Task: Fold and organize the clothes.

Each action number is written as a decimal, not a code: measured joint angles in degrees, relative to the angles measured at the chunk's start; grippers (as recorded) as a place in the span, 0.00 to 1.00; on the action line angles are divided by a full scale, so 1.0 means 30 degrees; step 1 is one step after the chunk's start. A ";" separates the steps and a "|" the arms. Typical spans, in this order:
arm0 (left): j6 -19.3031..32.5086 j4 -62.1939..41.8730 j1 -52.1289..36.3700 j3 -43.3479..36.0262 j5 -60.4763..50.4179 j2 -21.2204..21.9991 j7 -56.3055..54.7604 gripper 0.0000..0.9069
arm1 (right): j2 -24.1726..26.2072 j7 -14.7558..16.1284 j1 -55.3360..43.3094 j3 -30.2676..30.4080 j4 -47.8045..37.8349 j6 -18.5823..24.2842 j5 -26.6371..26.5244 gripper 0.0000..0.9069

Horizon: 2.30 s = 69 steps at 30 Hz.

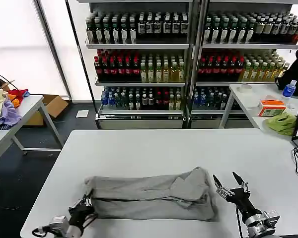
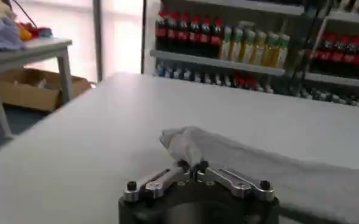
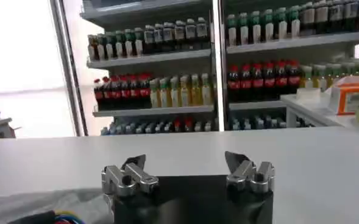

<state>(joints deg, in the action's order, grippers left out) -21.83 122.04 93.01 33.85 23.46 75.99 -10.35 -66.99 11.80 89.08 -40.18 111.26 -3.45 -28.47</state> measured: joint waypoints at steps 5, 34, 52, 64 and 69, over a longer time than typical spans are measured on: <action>-0.0362 0.0167 -0.0346 0.2401 0.1184 -0.1150 0.0409 0.00 | 0.0043 0.0011 0.0003 0.0091 0.0087 0.0002 -0.0037 1.00; -0.0096 0.3780 -0.1282 -0.1648 0.3712 -0.4049 -0.1075 0.00 | -0.0349 0.0046 0.1115 0.0184 0.1606 -0.0290 0.0169 1.00; -0.0444 0.0544 -0.4761 -0.9057 0.2921 -0.2651 -0.1232 1.00 | -0.0604 0.0187 0.1733 -0.0488 0.2367 -0.0661 0.0253 1.00; -0.0980 -0.1417 -0.6283 -1.0742 0.1793 -0.1599 -0.1329 1.00 | -0.0460 0.0217 0.1492 -0.0547 0.2365 -0.0731 -0.0206 1.00; -0.1262 0.0092 -0.5706 -0.9476 0.2088 -0.1814 -0.1239 1.00 | -0.0457 0.0227 0.1251 -0.0353 0.2171 -0.0734 -0.0283 1.00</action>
<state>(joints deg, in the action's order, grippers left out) -25.61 122.32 75.90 5.42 29.72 70.55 -14.07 -68.37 12.48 92.83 -41.24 117.77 -5.65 -29.32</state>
